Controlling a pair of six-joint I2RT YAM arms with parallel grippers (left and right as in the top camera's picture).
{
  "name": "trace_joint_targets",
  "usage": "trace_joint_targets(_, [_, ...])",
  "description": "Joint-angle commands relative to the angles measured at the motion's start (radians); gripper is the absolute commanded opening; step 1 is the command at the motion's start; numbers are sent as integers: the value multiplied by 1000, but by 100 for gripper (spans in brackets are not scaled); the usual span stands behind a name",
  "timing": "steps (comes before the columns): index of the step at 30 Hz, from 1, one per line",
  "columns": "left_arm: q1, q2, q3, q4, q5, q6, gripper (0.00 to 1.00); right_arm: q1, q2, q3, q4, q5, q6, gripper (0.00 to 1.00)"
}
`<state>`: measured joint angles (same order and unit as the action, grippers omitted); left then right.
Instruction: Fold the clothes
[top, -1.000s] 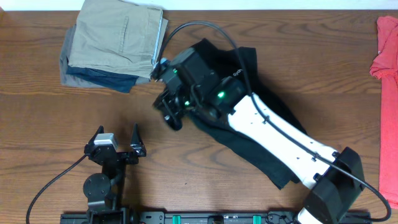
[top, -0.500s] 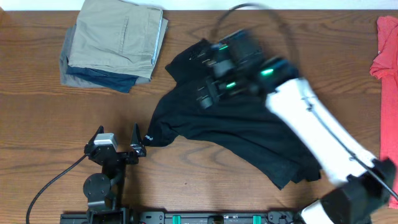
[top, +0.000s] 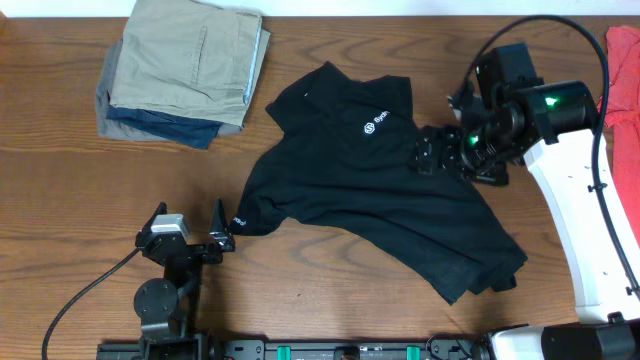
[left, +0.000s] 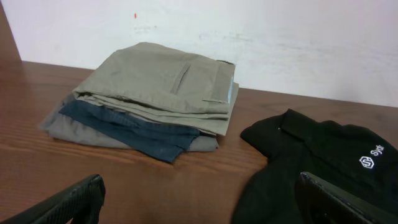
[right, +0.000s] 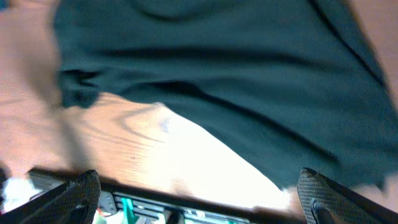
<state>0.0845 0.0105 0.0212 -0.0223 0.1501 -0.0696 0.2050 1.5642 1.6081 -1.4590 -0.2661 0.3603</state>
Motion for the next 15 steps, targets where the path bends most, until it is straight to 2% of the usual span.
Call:
trace_joint_targets(1, [5,-6,-17,-33,14,17,98,-11,-25,8,-40,167,166,99])
trace_joint_targets(7, [5,-6,-17,-33,14,17,98,-12,-150,2,-131,373,367,99])
trace_joint_targets(15, [5,-6,-17,-33,14,17,98,-12,-327,-196,-143,363,379,99])
